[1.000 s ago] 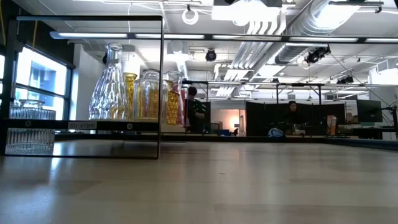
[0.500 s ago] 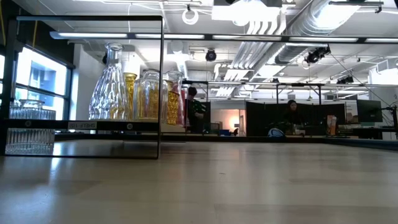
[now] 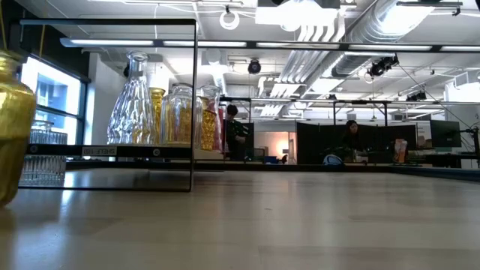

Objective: Sort vases onto shelf
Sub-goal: Put the yellow vase on the shelf aligned with the other yellow vase

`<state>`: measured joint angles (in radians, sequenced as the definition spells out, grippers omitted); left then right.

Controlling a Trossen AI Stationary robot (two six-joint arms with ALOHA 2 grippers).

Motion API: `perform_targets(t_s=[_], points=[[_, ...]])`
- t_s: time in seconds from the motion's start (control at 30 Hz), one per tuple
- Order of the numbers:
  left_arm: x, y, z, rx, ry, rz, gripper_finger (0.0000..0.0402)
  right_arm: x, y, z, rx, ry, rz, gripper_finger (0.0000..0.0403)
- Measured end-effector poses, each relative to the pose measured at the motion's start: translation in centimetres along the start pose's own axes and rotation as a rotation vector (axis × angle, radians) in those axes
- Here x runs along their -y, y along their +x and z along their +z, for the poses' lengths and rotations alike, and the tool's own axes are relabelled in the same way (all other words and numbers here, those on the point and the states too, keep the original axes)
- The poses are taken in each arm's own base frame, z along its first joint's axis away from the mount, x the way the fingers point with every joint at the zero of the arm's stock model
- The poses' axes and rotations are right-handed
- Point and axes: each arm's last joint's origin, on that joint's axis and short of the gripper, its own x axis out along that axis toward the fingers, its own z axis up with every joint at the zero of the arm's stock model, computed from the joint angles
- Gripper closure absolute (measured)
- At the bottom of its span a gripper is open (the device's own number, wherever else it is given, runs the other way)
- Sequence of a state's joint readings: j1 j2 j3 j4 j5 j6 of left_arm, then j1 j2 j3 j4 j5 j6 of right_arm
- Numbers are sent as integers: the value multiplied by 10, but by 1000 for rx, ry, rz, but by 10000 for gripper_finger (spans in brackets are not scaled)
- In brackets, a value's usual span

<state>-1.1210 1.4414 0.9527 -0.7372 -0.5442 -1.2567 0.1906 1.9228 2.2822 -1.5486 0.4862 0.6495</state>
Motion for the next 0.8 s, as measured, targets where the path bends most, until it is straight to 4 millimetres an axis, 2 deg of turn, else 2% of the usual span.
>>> perform_targets(t_s=[0.23, 0.37, 0.6, 0.8], points=[[1, -3, 2, -4, -32, -22, 209, 0, 0, 0, 0, -3, 0, 403], [5, -4, 11, -50, 30, -95, 207, 0, 0, 0, 0, -3, 0, 403], [5, -14, 60, -41, 242, -84, 206, 0, 0, 0, 0, -22, 0, 403], [-11, 0, 85, -128, 290, -97, 206, 0, 0, 0, 0, -30, 0, 403]])
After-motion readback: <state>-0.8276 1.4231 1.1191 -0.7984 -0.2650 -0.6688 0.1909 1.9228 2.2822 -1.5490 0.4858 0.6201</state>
